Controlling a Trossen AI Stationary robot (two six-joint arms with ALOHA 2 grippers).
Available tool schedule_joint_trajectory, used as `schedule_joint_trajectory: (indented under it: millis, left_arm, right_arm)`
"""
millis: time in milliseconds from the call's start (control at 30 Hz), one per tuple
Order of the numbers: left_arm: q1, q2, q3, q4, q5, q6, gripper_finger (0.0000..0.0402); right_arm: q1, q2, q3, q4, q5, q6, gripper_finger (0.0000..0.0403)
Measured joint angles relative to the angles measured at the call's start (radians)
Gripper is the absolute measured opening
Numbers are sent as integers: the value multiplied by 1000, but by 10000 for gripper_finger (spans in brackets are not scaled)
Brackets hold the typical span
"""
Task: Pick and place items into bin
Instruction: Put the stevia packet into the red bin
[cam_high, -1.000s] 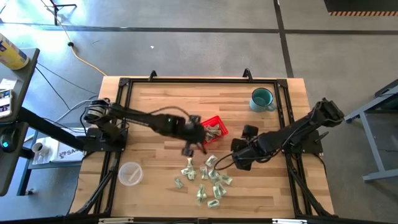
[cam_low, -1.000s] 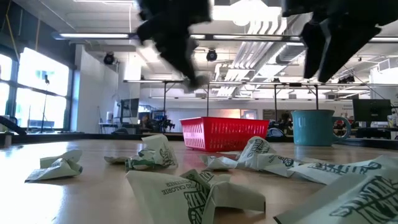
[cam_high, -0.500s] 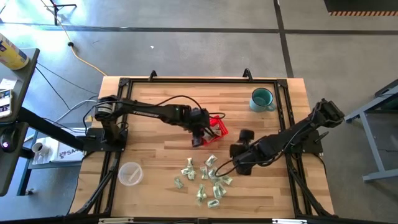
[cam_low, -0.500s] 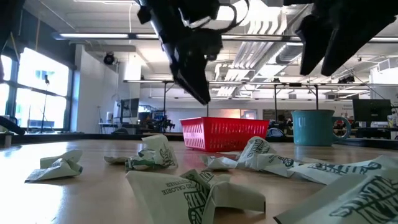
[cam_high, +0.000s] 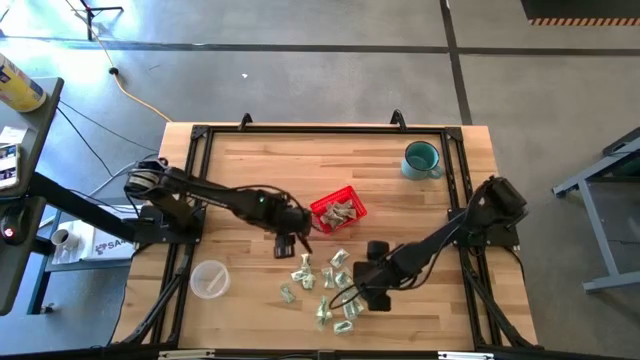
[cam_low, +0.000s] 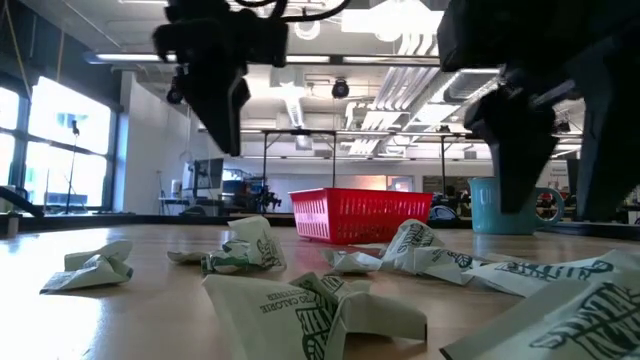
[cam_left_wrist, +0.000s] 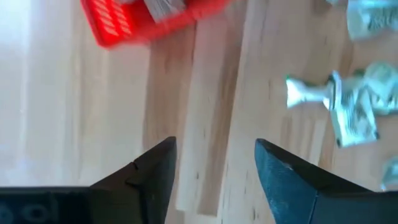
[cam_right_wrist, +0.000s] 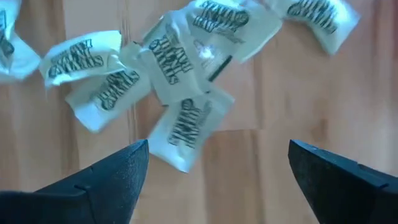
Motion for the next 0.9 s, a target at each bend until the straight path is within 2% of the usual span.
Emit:
schedule_joint_trajectory:
  millis: [233,533,700,900]
  left_arm:
    - [-39,-4,-70,2,-1,-14,206]
    - [-36,-20,-84,-24,-4,-15,171]
    - [-36,-39,-83,-39,-9,-46,162]
    - [-36,-52,-83,-73,-13,-110,162]
  right_arm:
    - [41,60,-1,73,69,184,344]
    - [42,135,6,92,75,205,282]
    - [33,135,6,74,74,143,200]
    - [-30,116,3,-1,46,111,39]
